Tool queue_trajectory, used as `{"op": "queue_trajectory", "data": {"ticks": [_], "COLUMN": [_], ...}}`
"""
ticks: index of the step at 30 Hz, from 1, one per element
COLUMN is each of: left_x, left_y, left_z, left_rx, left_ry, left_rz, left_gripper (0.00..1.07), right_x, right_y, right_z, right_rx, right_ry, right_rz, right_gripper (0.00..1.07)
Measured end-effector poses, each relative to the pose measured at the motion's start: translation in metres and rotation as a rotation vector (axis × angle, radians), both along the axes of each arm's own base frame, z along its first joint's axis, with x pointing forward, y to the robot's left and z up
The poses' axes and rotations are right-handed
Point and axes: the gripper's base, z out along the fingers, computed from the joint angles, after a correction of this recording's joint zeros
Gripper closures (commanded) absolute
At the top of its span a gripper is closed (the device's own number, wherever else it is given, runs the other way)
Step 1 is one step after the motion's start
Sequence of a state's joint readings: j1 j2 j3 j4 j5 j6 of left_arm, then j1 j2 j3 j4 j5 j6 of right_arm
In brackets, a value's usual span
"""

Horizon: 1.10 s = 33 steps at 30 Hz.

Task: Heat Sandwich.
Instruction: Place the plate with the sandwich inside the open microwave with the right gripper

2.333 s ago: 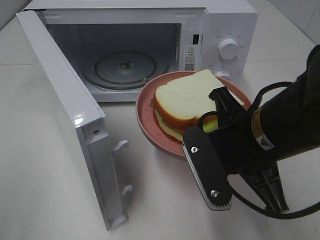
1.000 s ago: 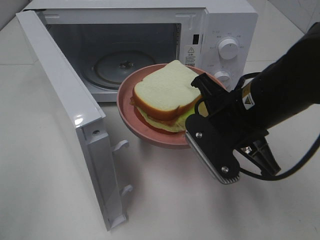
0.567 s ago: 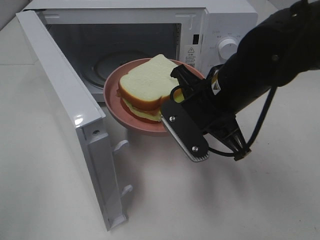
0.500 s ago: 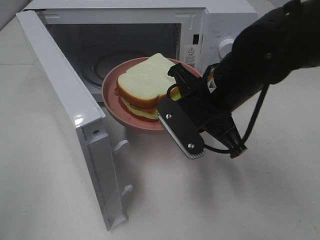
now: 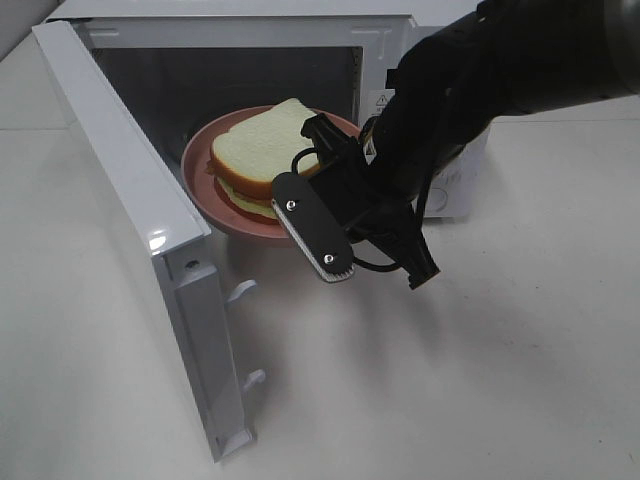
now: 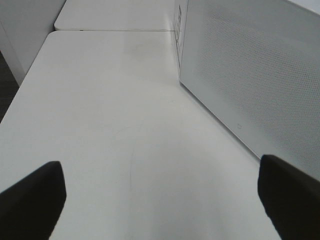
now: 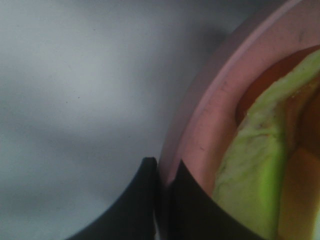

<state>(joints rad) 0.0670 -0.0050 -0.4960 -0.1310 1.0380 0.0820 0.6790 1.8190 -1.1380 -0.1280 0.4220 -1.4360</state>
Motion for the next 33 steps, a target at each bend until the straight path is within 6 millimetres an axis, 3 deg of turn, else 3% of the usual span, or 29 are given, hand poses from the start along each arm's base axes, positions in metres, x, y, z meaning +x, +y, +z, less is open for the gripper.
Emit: {"op": "queue_trajectory", "data": {"ticks": [33], "left_x": [0.0], "left_y": [0.0], "left_z": [0.0], "left_rx": [0.0], "left_ry": [0.0], "left_rz": [0.0], "left_gripper": [0.09], "right_x": [0.065], "right_y": [0.05], "right_z": [-0.012], "right_rx": [0.024], "right_ry": [0.052], "right_rz": [-0.142], "right_gripper": [1.07]}}
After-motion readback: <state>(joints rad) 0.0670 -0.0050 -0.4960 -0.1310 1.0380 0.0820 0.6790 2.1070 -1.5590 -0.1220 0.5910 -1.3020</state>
